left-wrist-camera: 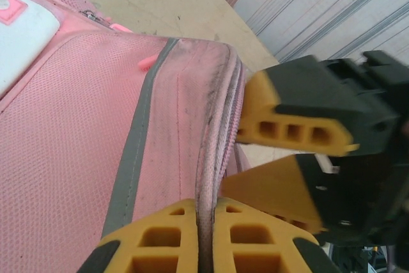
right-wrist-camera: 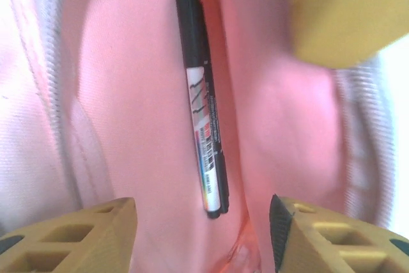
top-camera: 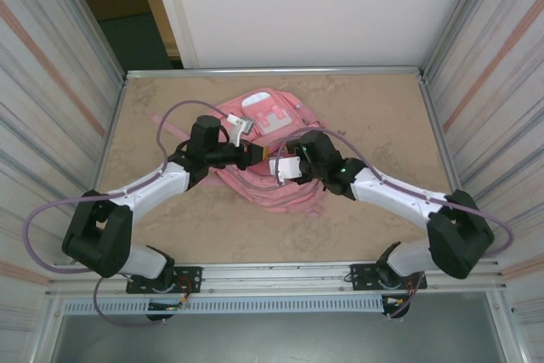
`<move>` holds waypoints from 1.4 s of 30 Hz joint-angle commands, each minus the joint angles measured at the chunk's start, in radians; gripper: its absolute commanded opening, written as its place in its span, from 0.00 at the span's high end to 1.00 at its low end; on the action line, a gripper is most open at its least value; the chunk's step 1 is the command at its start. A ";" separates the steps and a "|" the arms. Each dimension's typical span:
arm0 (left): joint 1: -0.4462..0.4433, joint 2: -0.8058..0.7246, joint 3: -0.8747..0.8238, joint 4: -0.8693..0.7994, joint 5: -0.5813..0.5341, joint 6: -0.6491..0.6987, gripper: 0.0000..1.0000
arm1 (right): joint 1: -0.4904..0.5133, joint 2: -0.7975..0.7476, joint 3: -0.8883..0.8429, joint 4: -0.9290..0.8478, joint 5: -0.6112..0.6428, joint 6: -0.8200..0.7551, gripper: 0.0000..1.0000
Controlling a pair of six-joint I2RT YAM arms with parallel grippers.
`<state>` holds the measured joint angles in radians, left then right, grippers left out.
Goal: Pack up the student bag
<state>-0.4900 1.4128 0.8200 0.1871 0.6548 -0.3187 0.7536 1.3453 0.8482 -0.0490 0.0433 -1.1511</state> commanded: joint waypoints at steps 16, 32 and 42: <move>-0.238 -0.068 0.023 -0.235 -0.282 0.302 0.58 | -0.272 -0.508 0.006 -0.459 0.139 1.883 0.01; 0.067 -0.056 0.093 -0.506 -0.246 -0.211 0.40 | -0.378 -0.118 0.077 -0.453 -0.421 1.739 0.32; 0.044 0.125 0.184 -0.511 -0.350 -0.275 0.60 | -0.318 0.091 0.113 -0.287 -0.303 1.859 0.36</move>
<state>-0.4454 1.5059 0.9726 -0.3210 0.3290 -0.5411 0.4316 1.4010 0.9325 -0.3954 -0.3183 0.6445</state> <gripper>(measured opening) 0.411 0.656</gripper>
